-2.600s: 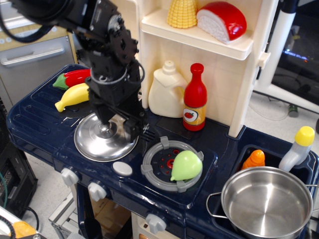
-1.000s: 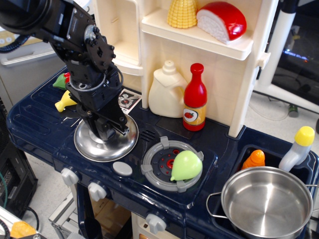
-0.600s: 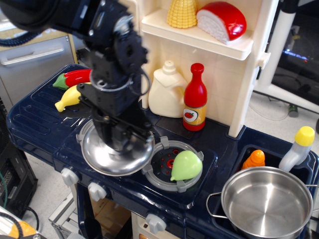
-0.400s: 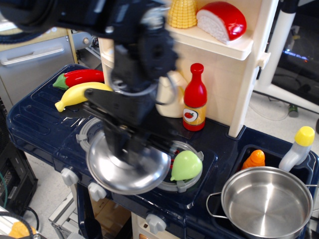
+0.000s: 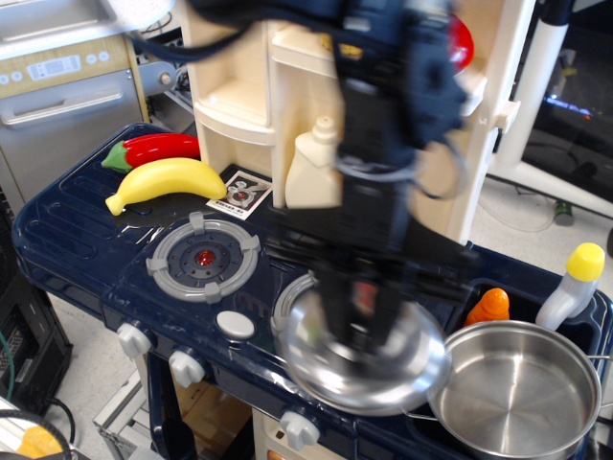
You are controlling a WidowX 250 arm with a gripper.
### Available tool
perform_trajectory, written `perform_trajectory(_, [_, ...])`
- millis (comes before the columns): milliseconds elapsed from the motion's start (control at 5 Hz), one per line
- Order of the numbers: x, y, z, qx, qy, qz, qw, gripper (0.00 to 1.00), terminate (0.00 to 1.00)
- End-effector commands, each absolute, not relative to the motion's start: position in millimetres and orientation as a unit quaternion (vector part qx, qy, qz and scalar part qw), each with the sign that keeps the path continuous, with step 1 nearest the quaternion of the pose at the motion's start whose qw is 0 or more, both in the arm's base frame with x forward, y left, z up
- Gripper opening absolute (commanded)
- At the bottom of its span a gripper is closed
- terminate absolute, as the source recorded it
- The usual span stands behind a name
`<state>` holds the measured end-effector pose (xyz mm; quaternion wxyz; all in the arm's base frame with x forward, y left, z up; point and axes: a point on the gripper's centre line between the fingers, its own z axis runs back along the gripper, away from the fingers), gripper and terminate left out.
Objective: Put lid on pot or pan
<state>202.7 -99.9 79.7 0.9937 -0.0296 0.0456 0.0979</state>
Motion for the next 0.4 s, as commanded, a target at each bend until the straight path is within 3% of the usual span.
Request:
perform_trajectory(0, [223.7, -147.6, 73.5, -0.084, -0.01, 0.071, 0.994, 0.0, 0.0])
perform_trajectory(200, [223.1, -155.6, 72.4, -0.095, -0.027, 0.067, 0.993, 0.0, 1.0])
